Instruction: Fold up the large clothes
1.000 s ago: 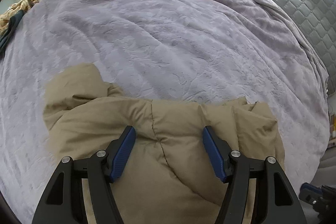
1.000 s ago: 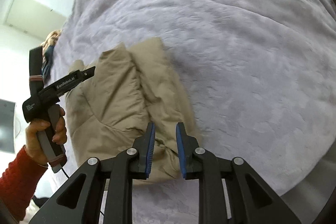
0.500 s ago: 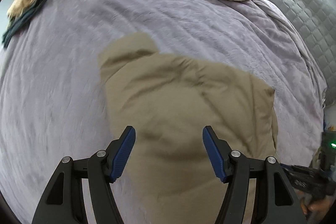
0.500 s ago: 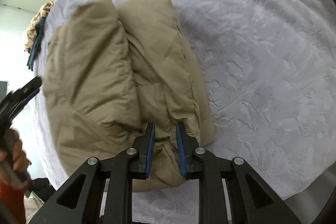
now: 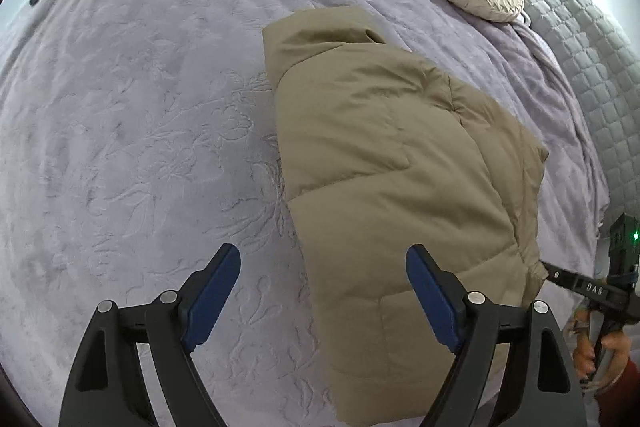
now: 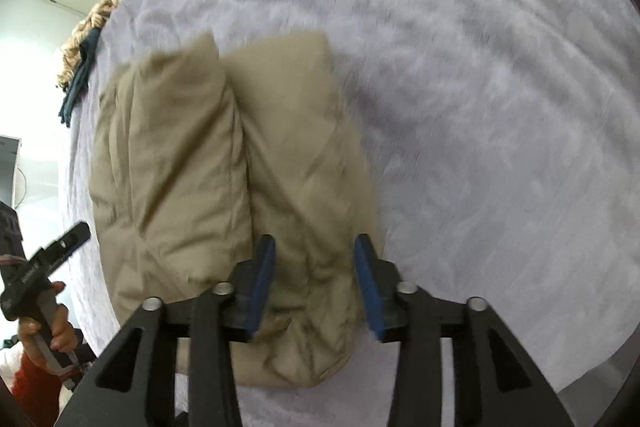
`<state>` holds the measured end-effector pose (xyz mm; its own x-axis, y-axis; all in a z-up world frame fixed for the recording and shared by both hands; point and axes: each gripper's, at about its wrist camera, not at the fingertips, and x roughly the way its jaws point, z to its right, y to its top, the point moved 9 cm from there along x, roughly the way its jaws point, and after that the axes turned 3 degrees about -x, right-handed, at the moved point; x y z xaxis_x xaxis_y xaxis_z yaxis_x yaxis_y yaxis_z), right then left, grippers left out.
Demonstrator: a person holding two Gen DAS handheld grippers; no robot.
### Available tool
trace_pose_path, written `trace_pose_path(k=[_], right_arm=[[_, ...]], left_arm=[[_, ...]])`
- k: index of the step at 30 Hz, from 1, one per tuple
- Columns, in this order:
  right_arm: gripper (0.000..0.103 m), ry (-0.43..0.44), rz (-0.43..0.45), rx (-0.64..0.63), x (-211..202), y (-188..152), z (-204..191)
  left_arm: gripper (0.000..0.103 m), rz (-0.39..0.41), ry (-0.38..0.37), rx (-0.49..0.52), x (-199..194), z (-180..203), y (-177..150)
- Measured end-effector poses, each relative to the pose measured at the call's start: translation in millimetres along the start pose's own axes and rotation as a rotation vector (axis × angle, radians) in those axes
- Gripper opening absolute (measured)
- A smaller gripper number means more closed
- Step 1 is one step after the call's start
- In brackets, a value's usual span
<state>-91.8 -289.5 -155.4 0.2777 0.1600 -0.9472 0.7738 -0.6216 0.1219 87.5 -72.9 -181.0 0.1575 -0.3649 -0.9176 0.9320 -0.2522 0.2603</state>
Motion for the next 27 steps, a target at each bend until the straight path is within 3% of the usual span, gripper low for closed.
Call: trace_pose_path(k=[3, 5, 7, 11, 13, 18, 19, 20, 27], right_arm=[[0.058, 0.022, 0.003, 0.011, -0.6, 14.1, 8.4], [0.077, 0.056, 0.005, 0.017, 1.4, 21.8, 12.3], [0.087, 0.098, 0.005, 0.025, 3.1, 29.1, 16.1], [0.092, 0.182, 0.023, 0.07, 7.9, 38.9, 22.6], [0.092, 0.225, 0.031, 0.091, 13.6, 40.8, 22.6], [0.092, 0.32, -0.002, 0.129, 33.9, 45.1, 26.7], [0.094, 0.333, -0.011, 0.132, 38.8, 45.8, 27.2], [0.103, 0.349, -0.023, 0.135, 44.7, 46.6, 27.3], [0.103, 0.429, -0.15, 0.116, 80.0, 47.1, 19.6]], left_arm=[[0.086, -0.012, -0.071, -0.022, 7.3, 0.8, 5.0], [0.086, -0.025, -0.114, -0.036, 13.5, 3.0, 7.2], [0.086, -0.044, -0.153, -0.048, 21.1, 4.3, 6.7], [0.087, -0.088, -0.241, -0.087, 30.0, 7.1, 6.3], [0.103, -0.117, -0.304, -0.116, 33.1, 8.2, 5.5], [0.103, -0.15, -0.443, -0.127, 36.5, 13.5, 6.0], [0.103, -0.159, -0.458, -0.126, 39.7, 13.8, 5.7], [0.103, -0.17, -0.47, -0.127, 43.5, 14.0, 5.2], [0.103, -0.199, -0.513, -0.159, 72.1, 15.0, 1.3]])
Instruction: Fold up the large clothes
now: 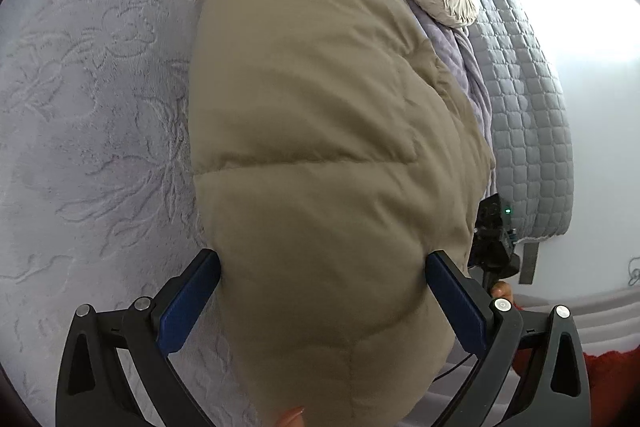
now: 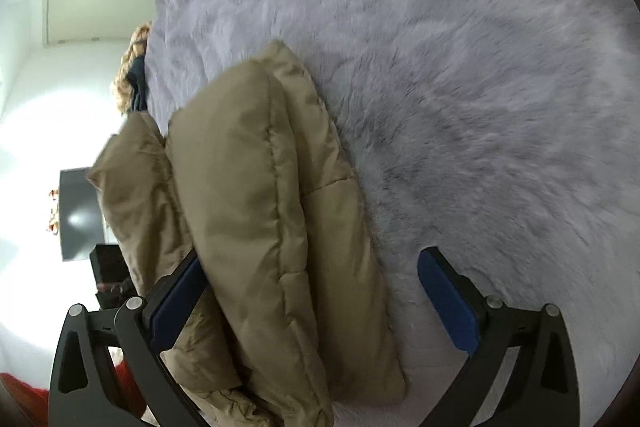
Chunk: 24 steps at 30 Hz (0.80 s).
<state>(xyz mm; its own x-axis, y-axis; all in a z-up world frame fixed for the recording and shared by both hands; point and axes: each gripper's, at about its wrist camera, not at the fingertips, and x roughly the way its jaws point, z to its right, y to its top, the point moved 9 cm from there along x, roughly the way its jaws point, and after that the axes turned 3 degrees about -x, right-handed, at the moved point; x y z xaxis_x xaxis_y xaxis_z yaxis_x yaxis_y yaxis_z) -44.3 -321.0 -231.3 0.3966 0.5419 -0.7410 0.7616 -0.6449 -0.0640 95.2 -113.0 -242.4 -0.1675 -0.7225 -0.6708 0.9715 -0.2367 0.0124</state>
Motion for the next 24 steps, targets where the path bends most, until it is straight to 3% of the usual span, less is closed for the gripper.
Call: trace_pose_path(k=[12, 17, 18, 20, 24], right_arm=[[0.103, 0.094, -0.079, -0.078, 45.7, 30.9, -27.1], [0.101, 0.07, -0.095, -0.059, 60.6, 34.6, -36.3], [0.099, 0.069, -0.099, -0.047, 62.1, 34.2, -38.3], [0.069, 0.107, -0.112, -0.006, 62.7, 32.3, -43.4], [0.045, 0.136, -0.098, 0.004, 56.7, 30.4, -55.9]], left_arm=[[0.103, -0.034, -0.056, 0.006, 32.7, -9.1, 20.4], [0.103, -0.055, -0.055, -0.004, 47.3, -2.7, 25.9], [0.103, -0.053, -0.052, -0.003, 47.2, -1.1, 25.7], [0.1, -0.047, -0.049, 0.009, 45.3, 5.4, 25.9], [0.083, -0.007, -0.072, 0.052, 28.0, 24.0, 26.2]])
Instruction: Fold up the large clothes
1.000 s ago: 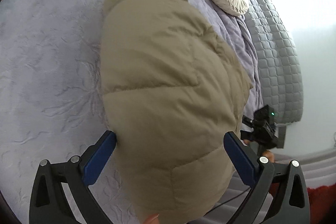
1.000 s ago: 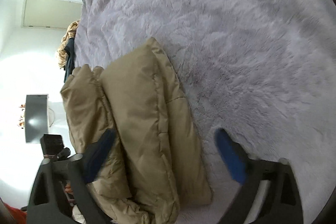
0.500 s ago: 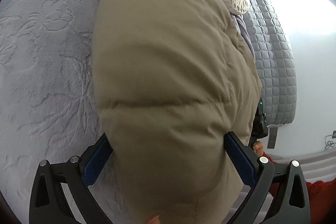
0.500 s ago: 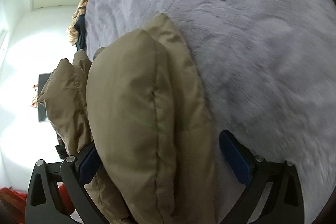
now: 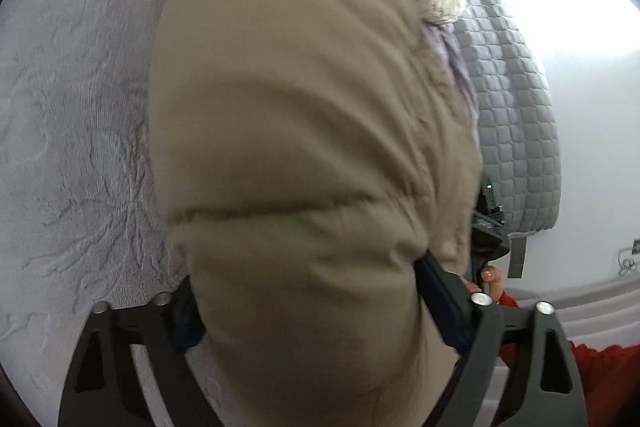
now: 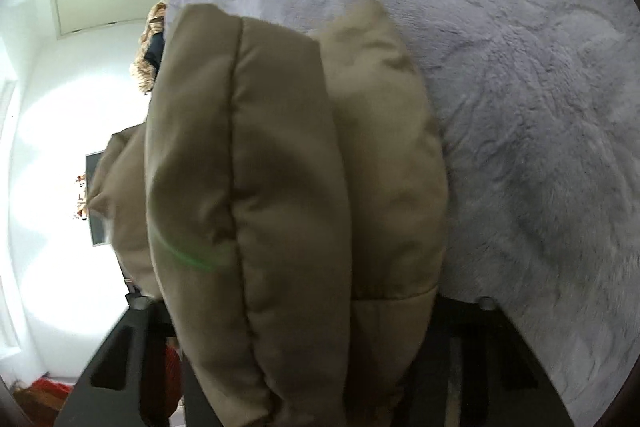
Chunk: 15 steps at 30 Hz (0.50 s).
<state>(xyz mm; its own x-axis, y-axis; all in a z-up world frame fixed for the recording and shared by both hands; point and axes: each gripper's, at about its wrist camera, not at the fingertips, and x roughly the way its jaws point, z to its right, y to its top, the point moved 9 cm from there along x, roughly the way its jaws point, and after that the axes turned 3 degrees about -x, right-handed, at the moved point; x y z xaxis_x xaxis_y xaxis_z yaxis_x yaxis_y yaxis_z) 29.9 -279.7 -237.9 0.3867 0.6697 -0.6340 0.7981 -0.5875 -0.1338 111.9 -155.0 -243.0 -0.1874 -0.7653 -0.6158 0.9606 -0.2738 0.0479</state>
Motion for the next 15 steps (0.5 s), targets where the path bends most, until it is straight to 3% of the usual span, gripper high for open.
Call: trace_pose_path(k=[2, 8, 15], right_arm=[[0.038, 0.014, 0.009, -0.018, -1.3, -3.0, -12.6], [0.037, 0.059, 0.036, -0.074, 13.1, -1.4, -68.0], [0.037, 0.119, 0.021, -0.132, 83.3, 24.9, -138.4]], left_arm=[[0.079, 0.019, -0.032, 0.015, -11.3, 8.8, 1.6], [0.079, 0.096, -0.068, 0.047, -56.0, 25.1, 20.8], [0.079, 0.213, -0.03, 0.049, -140.7, -13.3, 67.2]])
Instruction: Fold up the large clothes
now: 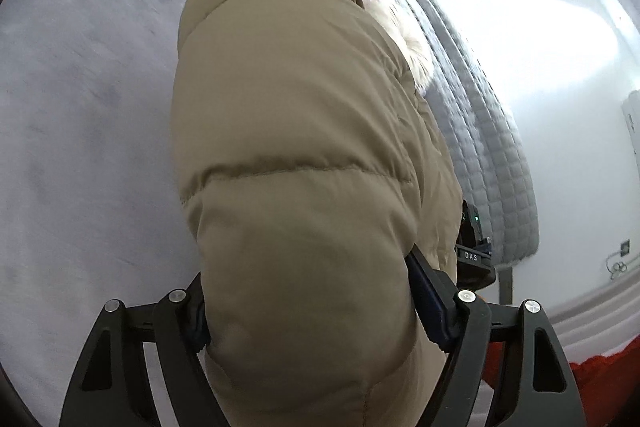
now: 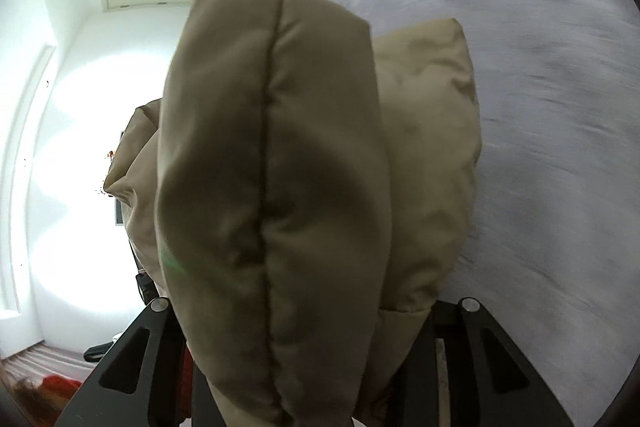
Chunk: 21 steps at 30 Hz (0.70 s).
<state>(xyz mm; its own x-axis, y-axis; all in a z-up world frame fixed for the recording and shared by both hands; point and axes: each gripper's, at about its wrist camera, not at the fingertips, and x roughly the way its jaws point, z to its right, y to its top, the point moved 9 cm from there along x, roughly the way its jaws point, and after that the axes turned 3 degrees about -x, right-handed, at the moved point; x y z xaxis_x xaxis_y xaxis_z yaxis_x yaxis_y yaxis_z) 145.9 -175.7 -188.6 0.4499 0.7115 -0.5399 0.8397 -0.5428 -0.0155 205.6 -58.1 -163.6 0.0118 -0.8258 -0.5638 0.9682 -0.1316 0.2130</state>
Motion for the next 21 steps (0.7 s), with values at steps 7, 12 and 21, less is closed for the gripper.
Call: trace_pose_path(k=[7, 12, 21], right_arm=[[0.037, 0.041, -0.055, 0.007, 110.4, 26.5, -28.0], [0.04, 0.022, -0.069, 0.021, 155.4, 39.3, -24.5], [0.054, -0.111, -0.01, 0.055, 121.0, 36.5, -23.8]], left_arm=[[0.079, 0.061, 0.083, -0.036, -56.1, -81.4, 46.7], [0.082, 0.077, 0.088, -0.12, -66.3, -145.4, 59.4], [0.083, 0.12, 0.195, -0.118, -91.6, -149.4, 41.6]])
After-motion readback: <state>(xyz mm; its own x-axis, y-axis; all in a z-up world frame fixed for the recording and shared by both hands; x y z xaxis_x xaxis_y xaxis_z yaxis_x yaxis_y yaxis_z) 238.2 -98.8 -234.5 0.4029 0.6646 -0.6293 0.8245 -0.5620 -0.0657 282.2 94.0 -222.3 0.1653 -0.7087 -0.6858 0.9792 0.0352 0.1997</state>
